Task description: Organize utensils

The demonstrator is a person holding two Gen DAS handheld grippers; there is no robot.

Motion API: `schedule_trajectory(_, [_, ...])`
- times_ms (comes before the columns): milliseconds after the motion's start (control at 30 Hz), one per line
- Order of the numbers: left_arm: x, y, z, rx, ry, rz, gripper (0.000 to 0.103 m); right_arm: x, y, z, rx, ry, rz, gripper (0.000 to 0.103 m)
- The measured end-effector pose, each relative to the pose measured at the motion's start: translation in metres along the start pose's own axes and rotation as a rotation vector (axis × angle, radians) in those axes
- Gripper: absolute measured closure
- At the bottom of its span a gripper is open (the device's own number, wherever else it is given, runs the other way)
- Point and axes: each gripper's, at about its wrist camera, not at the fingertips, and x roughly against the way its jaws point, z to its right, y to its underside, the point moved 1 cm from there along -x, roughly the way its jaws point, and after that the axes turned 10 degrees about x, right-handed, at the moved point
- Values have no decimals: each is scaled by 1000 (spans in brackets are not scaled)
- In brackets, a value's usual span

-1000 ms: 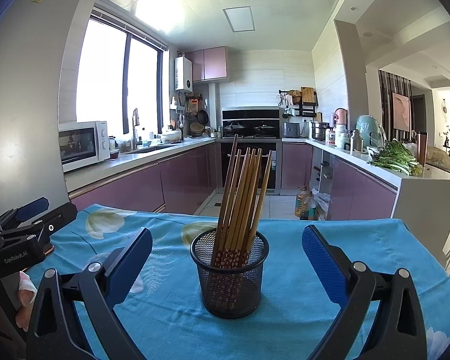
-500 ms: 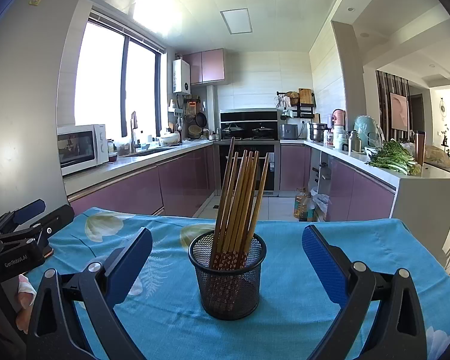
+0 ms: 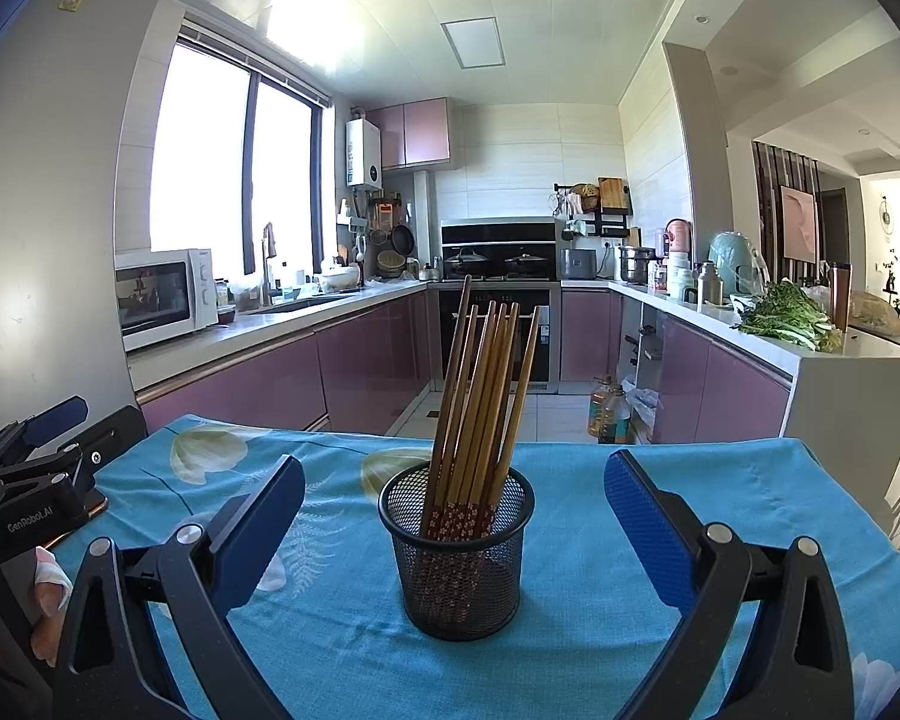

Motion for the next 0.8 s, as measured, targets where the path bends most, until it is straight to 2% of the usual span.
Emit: schedule_trajectory(800, [1, -1, 0, -2, -5, 4, 6, -1, -1, 1, -10, 2, 3, 6])
